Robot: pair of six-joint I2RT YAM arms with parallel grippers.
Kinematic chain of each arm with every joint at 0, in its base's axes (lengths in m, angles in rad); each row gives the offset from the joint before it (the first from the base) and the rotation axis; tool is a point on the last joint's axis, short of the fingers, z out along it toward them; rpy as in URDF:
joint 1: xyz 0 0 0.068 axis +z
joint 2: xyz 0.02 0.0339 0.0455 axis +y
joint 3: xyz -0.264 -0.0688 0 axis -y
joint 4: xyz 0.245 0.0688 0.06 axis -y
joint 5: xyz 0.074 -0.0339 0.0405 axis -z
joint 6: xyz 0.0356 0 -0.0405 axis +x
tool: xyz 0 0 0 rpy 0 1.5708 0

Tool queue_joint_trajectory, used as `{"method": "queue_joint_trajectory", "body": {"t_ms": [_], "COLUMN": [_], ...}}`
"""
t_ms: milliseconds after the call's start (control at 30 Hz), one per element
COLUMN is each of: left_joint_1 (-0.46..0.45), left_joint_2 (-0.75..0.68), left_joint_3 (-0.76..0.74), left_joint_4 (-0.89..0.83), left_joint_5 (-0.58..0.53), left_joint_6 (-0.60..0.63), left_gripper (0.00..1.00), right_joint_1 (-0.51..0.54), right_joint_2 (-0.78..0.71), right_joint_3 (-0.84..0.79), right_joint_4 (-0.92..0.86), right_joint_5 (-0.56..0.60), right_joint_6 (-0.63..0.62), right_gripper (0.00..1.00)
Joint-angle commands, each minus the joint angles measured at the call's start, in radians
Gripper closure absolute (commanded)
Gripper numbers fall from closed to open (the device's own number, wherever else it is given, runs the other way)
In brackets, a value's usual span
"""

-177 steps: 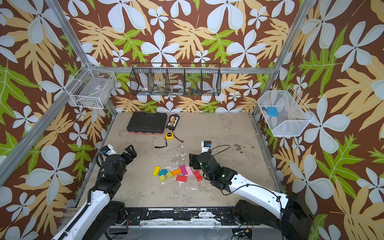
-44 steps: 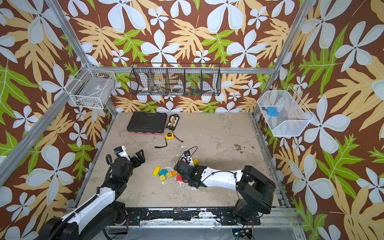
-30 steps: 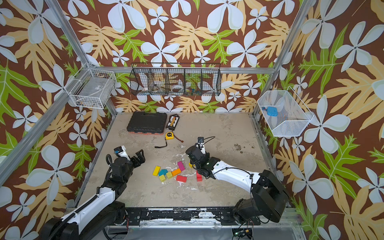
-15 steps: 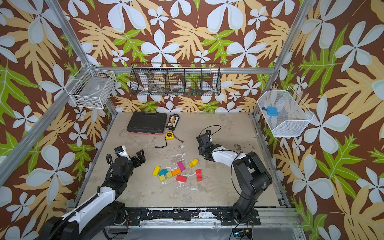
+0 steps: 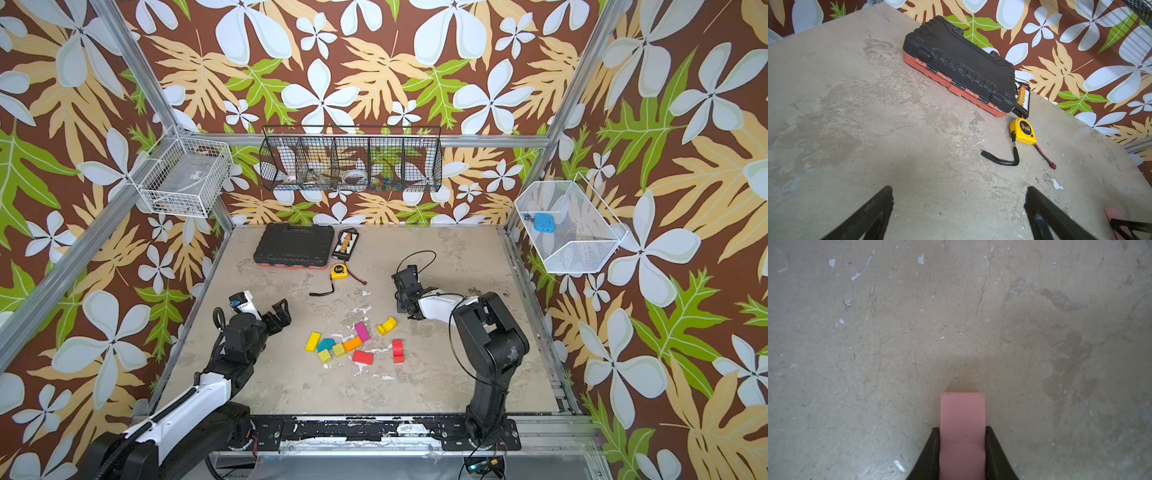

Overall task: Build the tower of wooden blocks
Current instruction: 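Carry the light pink block away from the pile, farther from the robot, then lower the light pink block onto the table and open the right gripper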

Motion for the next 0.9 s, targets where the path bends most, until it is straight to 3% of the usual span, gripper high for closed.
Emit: {"method": "queue_joint_trajectory", "body": {"t_ms": [0, 133, 400, 700, 867], "left_joint_1": [0.000, 0.001, 0.001, 0.000, 0.001], "left_joint_2": [0.002, 0.003, 0.005, 0.004, 0.005], "left_joint_3": [0.009, 0.009, 0.011, 0.011, 0.011], "left_joint_4": [0.025, 0.025, 0.025, 0.024, 0.026], "left_joint_5": [-0.001, 0.000, 0.000, -0.001, 0.006], "left_joint_6": [0.004, 0.003, 0.004, 0.004, 0.005], "left_gripper": [0.00, 0.00, 0.00, 0.00, 0.00], "right_joint_1": [-0.001, -0.001, -0.001, 0.015, 0.166], "right_joint_2": [0.004, 0.002, -0.042, -0.200, -0.332], "right_joint_3": [0.001, 0.002, -0.008, -0.079, -0.134], "right_joint_4": [-0.002, -0.009, -0.018, -0.026, -0.012], "right_joint_5": [-0.011, -0.011, -0.012, 0.001, 0.111], "right_joint_6": [-0.002, 0.001, 0.017, 0.071, 0.129], "right_gripper": [0.77, 0.73, 0.51, 0.45, 0.39]}}
